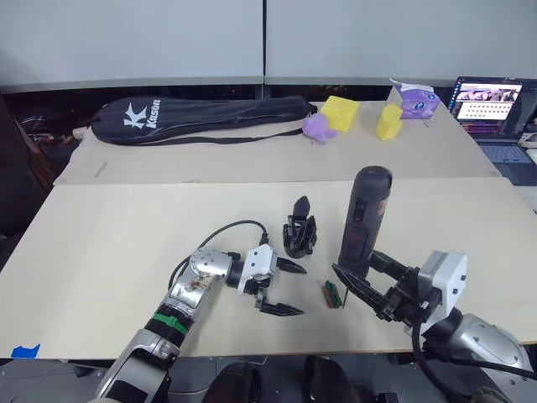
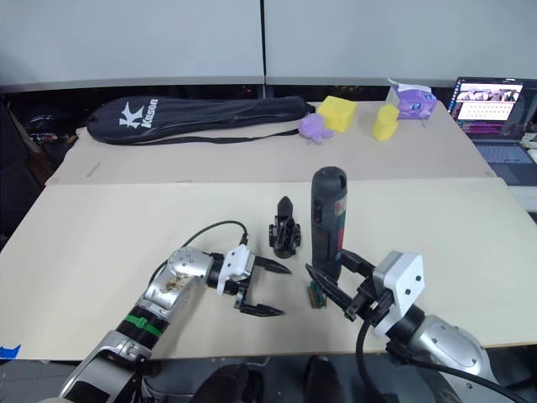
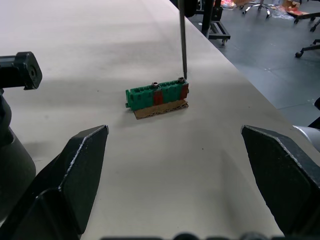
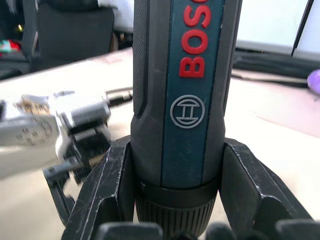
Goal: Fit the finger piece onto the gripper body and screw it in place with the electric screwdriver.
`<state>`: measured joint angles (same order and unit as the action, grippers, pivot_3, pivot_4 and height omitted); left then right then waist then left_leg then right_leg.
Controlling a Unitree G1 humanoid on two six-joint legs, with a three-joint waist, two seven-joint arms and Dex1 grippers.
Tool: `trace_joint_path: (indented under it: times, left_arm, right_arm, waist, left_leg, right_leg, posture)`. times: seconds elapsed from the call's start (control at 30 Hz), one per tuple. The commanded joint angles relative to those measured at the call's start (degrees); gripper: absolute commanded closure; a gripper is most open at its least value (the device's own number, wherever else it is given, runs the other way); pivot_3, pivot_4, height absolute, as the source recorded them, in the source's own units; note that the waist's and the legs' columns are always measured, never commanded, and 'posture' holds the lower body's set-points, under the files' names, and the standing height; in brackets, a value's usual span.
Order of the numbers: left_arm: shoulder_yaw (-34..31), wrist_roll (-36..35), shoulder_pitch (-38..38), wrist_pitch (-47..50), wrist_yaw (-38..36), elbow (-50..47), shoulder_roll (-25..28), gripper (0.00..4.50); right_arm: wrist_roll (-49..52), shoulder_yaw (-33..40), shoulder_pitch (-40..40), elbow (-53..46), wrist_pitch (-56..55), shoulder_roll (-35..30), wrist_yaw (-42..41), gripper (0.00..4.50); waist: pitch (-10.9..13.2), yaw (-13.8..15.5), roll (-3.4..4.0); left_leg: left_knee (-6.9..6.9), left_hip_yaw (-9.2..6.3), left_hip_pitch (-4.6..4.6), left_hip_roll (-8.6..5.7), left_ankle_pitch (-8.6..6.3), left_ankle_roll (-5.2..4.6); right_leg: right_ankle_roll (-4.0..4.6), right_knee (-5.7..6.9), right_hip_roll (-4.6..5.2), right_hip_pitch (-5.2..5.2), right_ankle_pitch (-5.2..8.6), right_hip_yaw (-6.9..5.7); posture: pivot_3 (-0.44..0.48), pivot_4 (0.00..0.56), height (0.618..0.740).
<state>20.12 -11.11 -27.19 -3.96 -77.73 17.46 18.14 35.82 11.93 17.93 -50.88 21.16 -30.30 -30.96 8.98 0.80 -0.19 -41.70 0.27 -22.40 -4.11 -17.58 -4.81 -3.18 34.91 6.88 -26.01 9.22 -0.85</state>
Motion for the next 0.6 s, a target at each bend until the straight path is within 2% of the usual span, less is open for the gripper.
trace_joint_path:
  times: [0.03, 0.6]
  left_arm:
    - [0.13, -0.24, -0.45, -0.95, -0.36, -0.69, -0.23, 0.0]
    - [0.2, 0.21, -0.82, -1.6, 0.0, 0.46, -1.19, 0.0]
  right_arm:
    - [2.36, 1.68, -1.65, -4.14, -0.76, -0.15, 1.59, 2.58]
    - [0.92, -0.96, -2.45, -3.31, -0.01, -0.45, 3.68, 2.58]
  waist:
    - [0.0, -0.01, 0.0]
    - [0.0, 0.02, 0.0]
  left_leg:
    - [0.0, 0.0, 0.0, 0.0, 0.0, 0.0]
    - [0.0, 0.01, 0.0, 0.0, -0.01, -0.02]
  right_leg:
    - [0.0, 0.0, 0.0, 0.0, 0.0, 0.0]
    - [0.0, 0.0, 0.0, 0.0, 0.0, -0.01]
  posture:
    - [0.0, 0.15, 0.723]
    - [0.0, 0.15, 0.723]
